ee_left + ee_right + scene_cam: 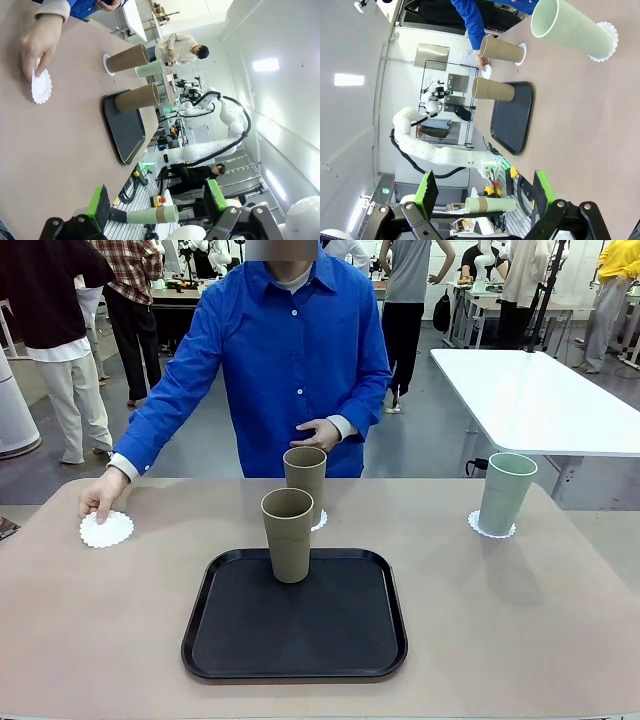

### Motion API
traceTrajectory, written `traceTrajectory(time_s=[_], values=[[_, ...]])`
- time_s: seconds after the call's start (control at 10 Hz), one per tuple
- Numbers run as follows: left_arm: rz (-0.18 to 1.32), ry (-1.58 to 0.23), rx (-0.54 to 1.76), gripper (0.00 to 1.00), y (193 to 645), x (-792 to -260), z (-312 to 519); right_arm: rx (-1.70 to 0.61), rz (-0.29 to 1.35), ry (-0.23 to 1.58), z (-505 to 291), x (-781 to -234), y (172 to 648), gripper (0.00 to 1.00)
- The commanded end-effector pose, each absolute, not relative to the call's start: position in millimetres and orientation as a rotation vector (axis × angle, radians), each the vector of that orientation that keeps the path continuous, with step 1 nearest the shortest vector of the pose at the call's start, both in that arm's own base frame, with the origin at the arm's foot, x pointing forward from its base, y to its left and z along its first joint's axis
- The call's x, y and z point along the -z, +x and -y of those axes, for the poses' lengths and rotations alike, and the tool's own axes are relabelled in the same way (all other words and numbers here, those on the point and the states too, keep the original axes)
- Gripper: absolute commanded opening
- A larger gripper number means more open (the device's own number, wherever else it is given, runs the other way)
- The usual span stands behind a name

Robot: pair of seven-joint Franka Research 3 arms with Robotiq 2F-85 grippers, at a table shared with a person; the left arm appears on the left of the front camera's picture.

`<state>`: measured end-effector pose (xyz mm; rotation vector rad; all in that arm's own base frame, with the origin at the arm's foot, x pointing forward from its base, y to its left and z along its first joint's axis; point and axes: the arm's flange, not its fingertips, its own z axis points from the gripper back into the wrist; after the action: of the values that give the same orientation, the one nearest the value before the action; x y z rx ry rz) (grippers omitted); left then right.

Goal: Place coasters on the table and set cups on them.
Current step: Take one Reusable plastic cup from the Flat Tray and place it on a coaster set by the human.

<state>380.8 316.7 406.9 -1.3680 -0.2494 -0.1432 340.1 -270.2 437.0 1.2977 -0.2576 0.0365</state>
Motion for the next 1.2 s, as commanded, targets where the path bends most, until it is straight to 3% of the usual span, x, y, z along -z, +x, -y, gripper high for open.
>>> traceTrajectory(time_s=[0.0, 1.1], values=[[0.250, -1.371, 0.146, 1.00, 379.2, -409.6, -317.1, -0.040, 0.261, 1.307, 270.3, -438.9, 339.9, 1.00], [0.250, -1.371, 0.146, 1.00, 379.2, -409.6, -317.1, -0.040, 0.261, 1.307, 270.3, -438.9, 339.9, 1.00]])
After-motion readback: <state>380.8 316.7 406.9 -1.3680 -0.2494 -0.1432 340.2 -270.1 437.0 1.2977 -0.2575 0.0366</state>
